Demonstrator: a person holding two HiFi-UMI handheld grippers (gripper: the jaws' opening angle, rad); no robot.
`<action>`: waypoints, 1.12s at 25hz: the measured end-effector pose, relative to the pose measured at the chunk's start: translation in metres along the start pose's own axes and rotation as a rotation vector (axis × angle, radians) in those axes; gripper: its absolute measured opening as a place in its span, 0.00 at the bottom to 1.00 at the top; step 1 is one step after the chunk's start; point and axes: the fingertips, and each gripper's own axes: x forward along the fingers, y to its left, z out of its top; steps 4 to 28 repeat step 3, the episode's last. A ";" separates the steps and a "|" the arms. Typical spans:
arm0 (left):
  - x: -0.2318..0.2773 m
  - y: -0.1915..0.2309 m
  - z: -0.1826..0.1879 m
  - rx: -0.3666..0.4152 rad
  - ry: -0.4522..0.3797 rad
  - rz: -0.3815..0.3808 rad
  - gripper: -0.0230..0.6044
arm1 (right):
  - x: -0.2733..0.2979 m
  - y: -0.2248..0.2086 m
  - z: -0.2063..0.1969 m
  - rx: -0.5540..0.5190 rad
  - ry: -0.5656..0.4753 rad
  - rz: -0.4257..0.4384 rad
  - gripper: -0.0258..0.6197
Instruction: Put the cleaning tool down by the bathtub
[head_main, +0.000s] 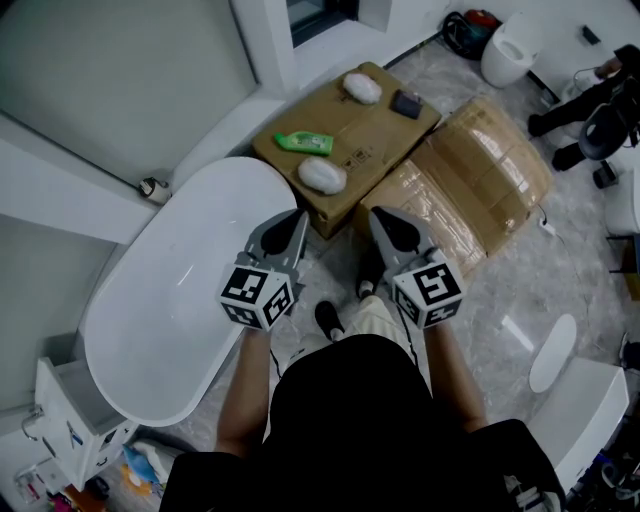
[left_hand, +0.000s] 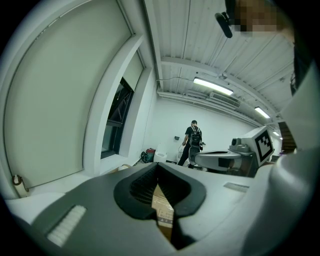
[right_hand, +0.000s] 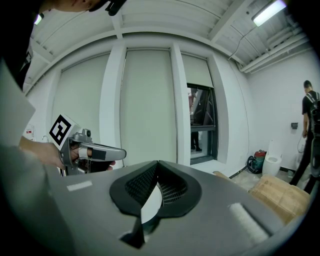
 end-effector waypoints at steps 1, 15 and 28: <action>0.001 0.000 -0.001 -0.002 0.002 0.001 0.04 | 0.000 -0.001 -0.001 0.000 0.001 0.001 0.05; 0.003 0.000 -0.004 -0.006 0.006 0.002 0.03 | 0.000 -0.002 -0.002 0.002 0.003 0.000 0.05; 0.003 0.000 -0.004 -0.006 0.006 0.002 0.03 | 0.000 -0.002 -0.002 0.002 0.003 0.000 0.05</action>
